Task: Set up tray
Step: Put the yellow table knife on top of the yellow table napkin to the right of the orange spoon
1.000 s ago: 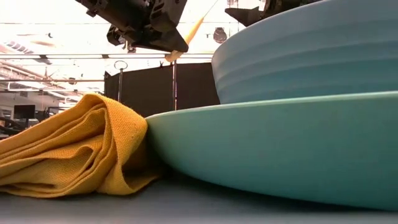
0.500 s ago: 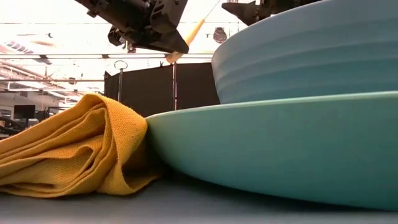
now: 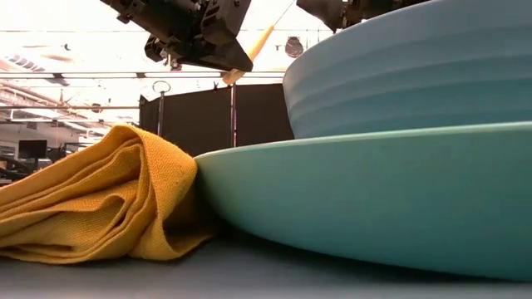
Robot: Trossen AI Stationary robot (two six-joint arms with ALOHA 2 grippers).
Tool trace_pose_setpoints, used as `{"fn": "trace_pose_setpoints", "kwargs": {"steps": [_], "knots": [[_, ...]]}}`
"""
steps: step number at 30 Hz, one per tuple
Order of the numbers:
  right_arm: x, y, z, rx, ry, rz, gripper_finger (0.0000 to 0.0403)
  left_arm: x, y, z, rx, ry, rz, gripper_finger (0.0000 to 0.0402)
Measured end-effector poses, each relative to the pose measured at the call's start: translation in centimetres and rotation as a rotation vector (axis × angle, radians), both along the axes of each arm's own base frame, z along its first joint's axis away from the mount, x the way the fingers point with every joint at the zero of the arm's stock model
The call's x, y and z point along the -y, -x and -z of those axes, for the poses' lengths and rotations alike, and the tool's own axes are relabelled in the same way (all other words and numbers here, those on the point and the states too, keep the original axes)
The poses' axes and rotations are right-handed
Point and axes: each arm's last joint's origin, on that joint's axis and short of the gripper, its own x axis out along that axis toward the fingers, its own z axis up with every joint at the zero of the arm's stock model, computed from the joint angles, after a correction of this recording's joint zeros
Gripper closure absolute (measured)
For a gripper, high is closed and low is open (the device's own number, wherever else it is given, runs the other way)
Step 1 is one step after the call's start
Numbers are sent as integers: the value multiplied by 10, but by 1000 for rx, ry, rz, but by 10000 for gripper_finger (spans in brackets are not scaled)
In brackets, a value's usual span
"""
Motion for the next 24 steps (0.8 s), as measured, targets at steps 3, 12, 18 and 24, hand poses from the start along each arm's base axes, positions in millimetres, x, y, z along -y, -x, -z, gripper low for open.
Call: {"fn": "trace_pose_setpoints", "kwargs": {"steps": [3, 12, 18, 24], "knots": [[0, 0, 0, 0, 0, 0, 291, 0, 0, 0, 0, 0, 0, 324], [0, 0, -1, 14, 7, 1, 387, 0, 0, 0, 0, -3, -4, 324], [0, 0, 0, 3, -4, 0, 396, -1, 0, 0, -4, -9, -5, 324], [-1, -1, 2, -17, 9, -27, 402, 0, -1, -1, 36, 41, -1, 347]]}}
